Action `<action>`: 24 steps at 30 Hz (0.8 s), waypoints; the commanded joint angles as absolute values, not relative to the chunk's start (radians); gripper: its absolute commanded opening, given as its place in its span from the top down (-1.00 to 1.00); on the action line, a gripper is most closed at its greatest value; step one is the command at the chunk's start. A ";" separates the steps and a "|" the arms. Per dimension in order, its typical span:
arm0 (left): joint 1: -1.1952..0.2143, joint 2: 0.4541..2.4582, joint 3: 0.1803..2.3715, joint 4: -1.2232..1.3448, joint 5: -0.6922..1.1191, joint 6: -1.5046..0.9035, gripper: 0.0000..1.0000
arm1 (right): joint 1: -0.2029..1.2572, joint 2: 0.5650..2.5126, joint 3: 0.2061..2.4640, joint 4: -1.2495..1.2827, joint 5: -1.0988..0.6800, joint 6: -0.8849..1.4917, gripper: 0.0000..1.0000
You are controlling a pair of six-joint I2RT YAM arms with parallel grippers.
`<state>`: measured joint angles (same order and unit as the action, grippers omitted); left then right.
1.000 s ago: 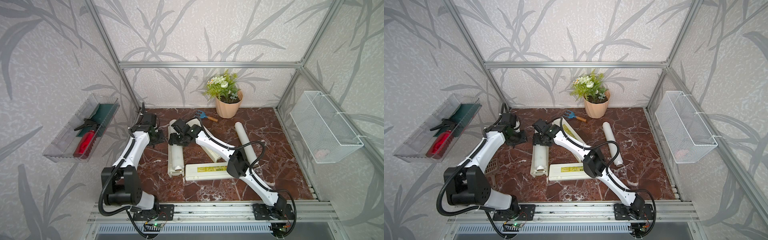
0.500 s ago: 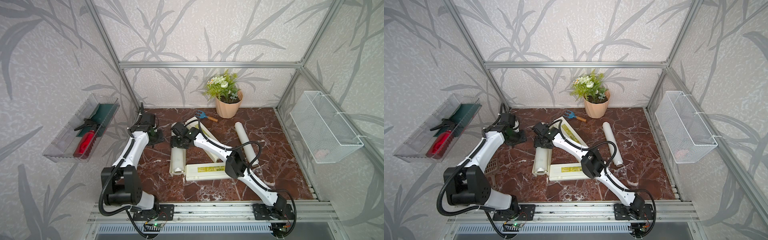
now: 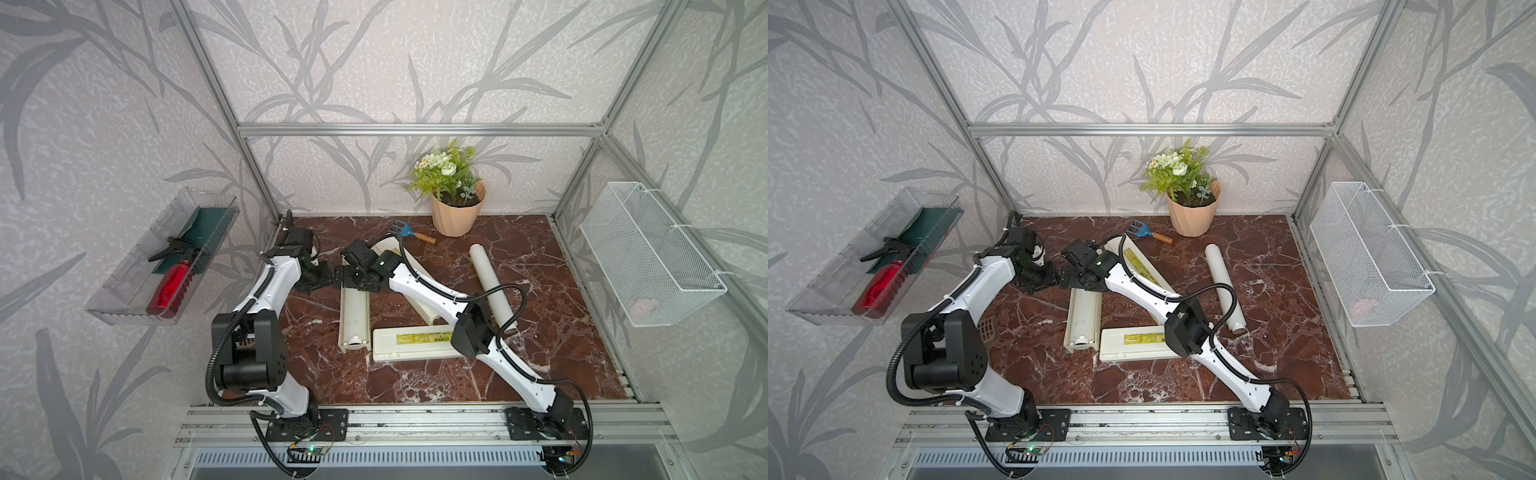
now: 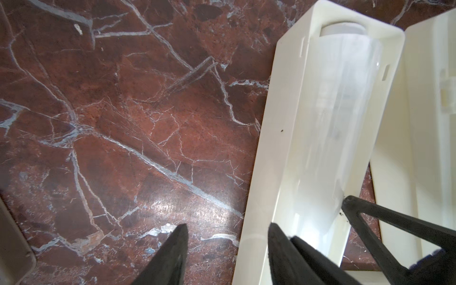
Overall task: Put plastic wrap rolls into dispensers
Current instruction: Place the plastic wrap into the plastic wrap cutting box, then pick up the lid from the center of the board.
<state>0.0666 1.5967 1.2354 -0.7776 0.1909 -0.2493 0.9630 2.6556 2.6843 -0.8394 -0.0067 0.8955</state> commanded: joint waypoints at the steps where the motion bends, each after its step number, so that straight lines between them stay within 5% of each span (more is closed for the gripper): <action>1: 0.067 1.598 1.272 -0.799 0.219 -0.236 -0.06 | 0.974 2.582 2.727 -0.859 0.043 0.859 -0.98; 6: 0.066 1.614 1.289 -0.790 0.242 -0.238 -0.06 | 0.978 2.512 2.713 -0.848 0.090 0.712 -0.99; 13: 0.050 1.634 1.304 -0.767 0.282 -0.236 -0.05 | 0.946 2.364 2.538 -0.933 -0.110 0.033 -0.98; 18: 0.043 1.673 1.321 -0.772 0.305 -0.222 -0.05 | 0.916 2.136 2.079 -0.885 -0.162 -0.383 -0.99; 24: 0.010 1.739 1.379 -0.769 0.274 -0.207 -0.05 | 0.871 1.801 1.454 -0.513 -0.237 -0.614 -0.98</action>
<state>0.0269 1.7180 1.3281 -0.7551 0.2855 -0.2344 0.8951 1.8999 1.5967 -0.6868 -0.1604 -0.4042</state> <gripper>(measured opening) 0.525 0.992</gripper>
